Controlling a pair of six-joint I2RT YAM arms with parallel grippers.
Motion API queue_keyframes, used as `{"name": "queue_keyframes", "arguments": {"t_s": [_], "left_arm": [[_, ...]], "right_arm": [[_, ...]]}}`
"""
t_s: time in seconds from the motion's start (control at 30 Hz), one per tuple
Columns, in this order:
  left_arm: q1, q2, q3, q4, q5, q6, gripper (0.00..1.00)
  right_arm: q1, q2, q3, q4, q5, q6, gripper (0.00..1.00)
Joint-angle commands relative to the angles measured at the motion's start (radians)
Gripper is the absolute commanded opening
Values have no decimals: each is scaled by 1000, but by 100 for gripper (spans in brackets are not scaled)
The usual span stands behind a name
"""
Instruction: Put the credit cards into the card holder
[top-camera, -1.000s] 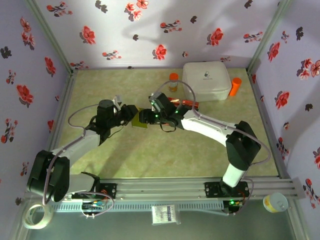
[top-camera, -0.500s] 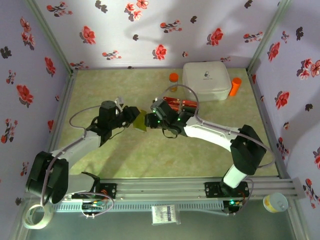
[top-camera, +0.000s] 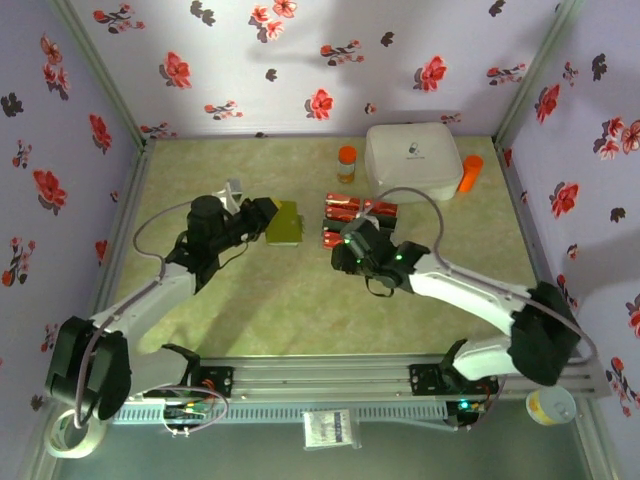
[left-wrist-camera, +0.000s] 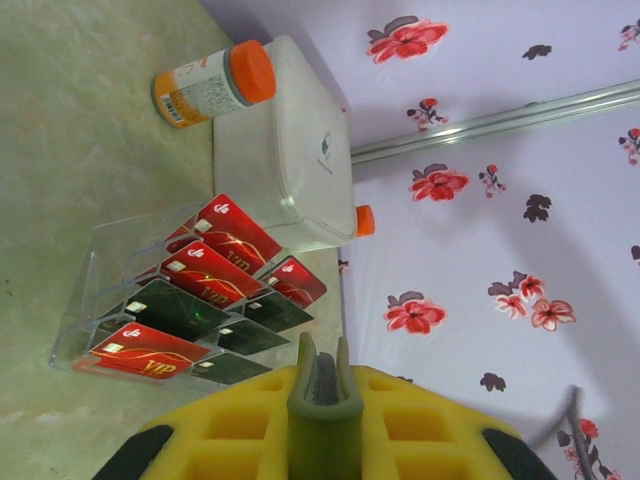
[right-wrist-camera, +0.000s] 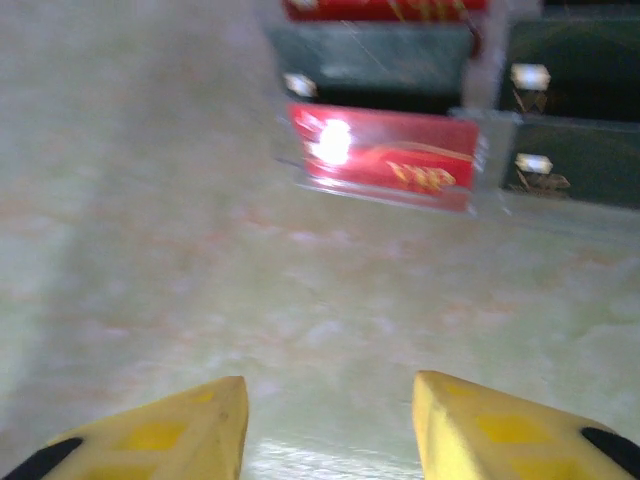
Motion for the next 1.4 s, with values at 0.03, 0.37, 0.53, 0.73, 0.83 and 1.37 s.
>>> {"name": "queue_keyframes", "arguments": {"t_s": [0.03, 0.37, 0.53, 0.73, 0.83, 1.37], "left_arm": [[-1, 47, 33, 75, 40, 35, 0], [-5, 92, 45, 153, 50, -2, 0], [-10, 101, 47, 170, 45, -19, 0], [-16, 124, 35, 265, 20, -82, 0], [-22, 142, 34, 316, 11, -110, 0], [-69, 202, 51, 496, -19, -202, 0]], "right_arm": [[-16, -79, 12, 141, -114, 29, 61], [-84, 57, 62, 473, -293, 131, 79], [-106, 135, 34, 641, -355, 188, 70], [-155, 139, -108, 872, -381, 281, 47], [-164, 132, -149, 928, -389, 304, 43], [-182, 143, -229, 1175, -468, 444, 41]]}}
